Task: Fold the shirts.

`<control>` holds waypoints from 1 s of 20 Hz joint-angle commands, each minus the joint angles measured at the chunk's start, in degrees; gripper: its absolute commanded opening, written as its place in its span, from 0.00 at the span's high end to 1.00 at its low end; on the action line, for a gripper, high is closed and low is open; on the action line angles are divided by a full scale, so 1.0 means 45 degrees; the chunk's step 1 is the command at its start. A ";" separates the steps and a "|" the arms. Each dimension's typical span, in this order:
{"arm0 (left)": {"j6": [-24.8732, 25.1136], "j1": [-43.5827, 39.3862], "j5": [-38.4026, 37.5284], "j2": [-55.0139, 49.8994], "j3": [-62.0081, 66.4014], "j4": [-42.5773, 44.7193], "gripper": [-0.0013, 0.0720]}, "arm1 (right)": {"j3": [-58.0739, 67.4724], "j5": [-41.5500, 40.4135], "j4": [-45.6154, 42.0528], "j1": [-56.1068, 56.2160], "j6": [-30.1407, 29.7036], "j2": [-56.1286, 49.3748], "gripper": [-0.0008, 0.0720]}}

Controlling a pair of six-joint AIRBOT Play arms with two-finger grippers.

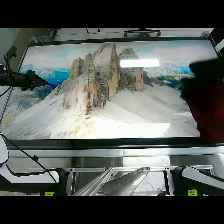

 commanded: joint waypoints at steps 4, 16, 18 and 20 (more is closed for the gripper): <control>0.0019 -0.0005 -0.0044 -0.0073 -0.0005 0.0010 0.95 | -0.9515 -0.0860 -0.4629 -0.2909 0.0792 0.3857 0.97; -0.0131 0.0000 0.0180 -0.0087 0.0709 0.0019 0.96 | -0.7495 0.2395 -0.4464 -0.3230 0.1243 0.3648 0.43; -0.0243 0.0000 -0.0374 -0.0083 0.1399 0.0034 0.96 | -0.7242 0.2356 -0.2705 -0.2579 0.0661 0.4381 0.80; -0.0432 -0.0005 -0.0699 0.0316 0.1049 0.0029 0.97 | -0.7271 0.1880 -0.1049 -0.1146 -0.0063 0.5100 0.97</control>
